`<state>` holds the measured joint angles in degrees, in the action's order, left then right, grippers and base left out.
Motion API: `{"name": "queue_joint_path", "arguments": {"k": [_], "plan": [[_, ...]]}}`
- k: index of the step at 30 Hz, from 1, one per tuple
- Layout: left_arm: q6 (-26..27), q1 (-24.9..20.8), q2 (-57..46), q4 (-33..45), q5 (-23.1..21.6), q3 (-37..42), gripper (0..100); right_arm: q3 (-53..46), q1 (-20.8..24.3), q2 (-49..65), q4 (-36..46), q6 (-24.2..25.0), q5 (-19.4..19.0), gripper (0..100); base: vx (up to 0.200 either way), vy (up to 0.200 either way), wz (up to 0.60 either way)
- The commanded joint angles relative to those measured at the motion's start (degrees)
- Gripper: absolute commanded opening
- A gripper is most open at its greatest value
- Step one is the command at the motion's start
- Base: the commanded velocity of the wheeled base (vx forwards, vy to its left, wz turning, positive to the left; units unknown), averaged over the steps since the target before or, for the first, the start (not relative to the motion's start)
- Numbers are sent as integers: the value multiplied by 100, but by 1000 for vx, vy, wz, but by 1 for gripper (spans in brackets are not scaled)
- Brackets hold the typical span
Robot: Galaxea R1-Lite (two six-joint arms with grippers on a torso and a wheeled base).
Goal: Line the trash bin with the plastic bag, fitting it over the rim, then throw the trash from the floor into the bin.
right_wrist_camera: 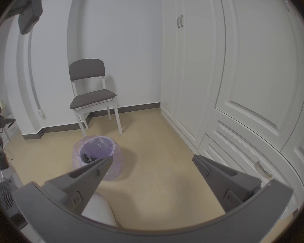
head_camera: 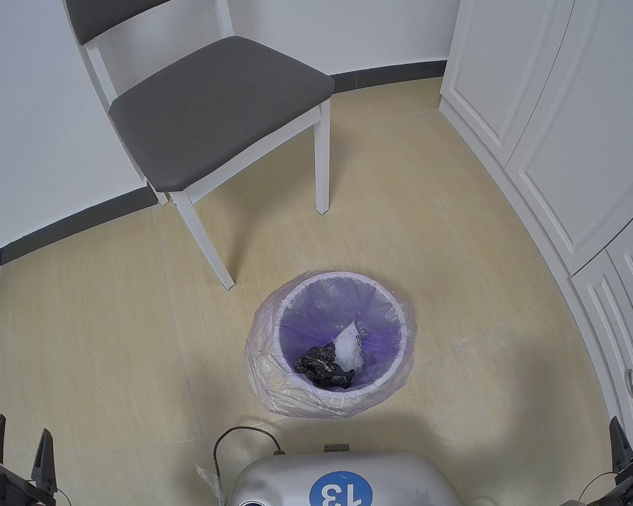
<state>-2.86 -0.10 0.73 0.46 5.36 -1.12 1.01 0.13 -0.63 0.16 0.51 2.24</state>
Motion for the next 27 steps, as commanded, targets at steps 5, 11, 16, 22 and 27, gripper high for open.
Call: {"name": "queue_joint_path", "arguments": {"k": [5,11,16,22,27], "plan": [[445,-8,-64,-11,-747,95,100,-101,4,55,-16,133,57,100,0,0,0],[401,1,-56,-11,-739,95,100,-101,-5,63,-33,151,110,100,0,0,0],[102,1,-56,-64,-536,103,100,-101,-5,55,-16,19,101,100,0,0,0],[146,1,-56,-64,-545,103,100,-101,4,55,-16,-7,92,100,0,0,0],[260,1,-56,-64,-545,112,100,-101,4,63,-33,63,4,100,0,0,0]]}}
